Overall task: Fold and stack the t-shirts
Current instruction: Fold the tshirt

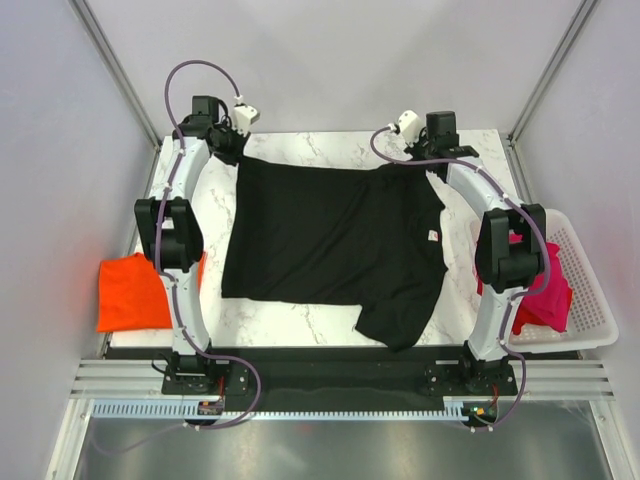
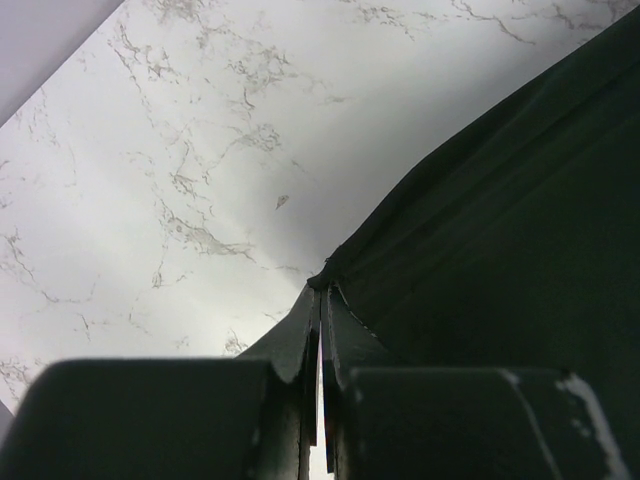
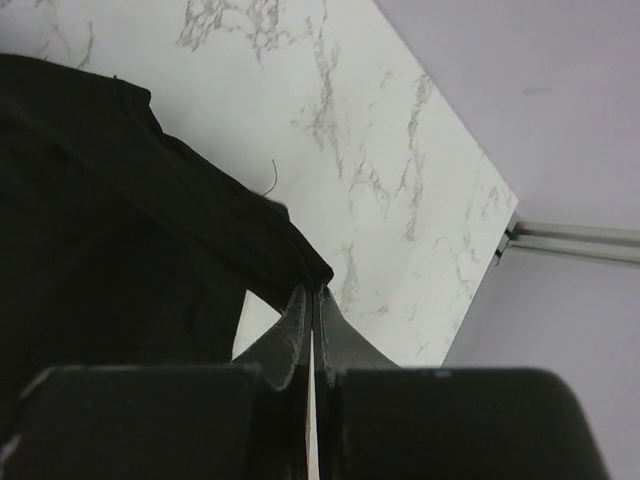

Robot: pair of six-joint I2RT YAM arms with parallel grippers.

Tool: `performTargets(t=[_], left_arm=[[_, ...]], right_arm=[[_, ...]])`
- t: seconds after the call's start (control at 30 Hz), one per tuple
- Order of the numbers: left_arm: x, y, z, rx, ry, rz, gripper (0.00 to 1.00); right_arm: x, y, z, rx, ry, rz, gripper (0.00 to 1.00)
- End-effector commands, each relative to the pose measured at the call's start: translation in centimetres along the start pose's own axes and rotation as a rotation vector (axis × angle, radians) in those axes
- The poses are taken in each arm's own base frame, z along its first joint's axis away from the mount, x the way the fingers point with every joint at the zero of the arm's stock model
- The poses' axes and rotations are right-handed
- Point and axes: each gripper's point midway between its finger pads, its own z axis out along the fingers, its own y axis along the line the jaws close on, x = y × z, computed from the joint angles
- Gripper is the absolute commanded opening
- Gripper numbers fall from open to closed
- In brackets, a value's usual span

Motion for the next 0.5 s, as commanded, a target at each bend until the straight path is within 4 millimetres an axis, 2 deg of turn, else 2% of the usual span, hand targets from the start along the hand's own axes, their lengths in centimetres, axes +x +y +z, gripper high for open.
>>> performTargets(t=[0.0, 0.2, 0.4, 0.47], left_arm=[[-1.7, 0.9, -2.1, -0.025, -0.060, 0.058, 0.02], [-0.9, 0.5, -2.4, -0.012, -0.047, 0.069, 0.02], [0.3, -0.7, -2.6, 0.021, -0.028, 0.065, 0.02], [1.1, -1.0, -2.5, 0.025, -0.009, 0.061, 0.02]], right_arm=[[0.3, 0.0, -1.7, 0.010, 0.004, 0.022, 0.00], [1.3, 0.8, -3.7, -0.008, 0.012, 0.023, 0.00], [2.5, 2.4, -5.7, -0.056, 0.022, 0.056, 0.00], [3.3, 3.7, -5.9, -0.089, 0.042, 0.057, 0.00]])
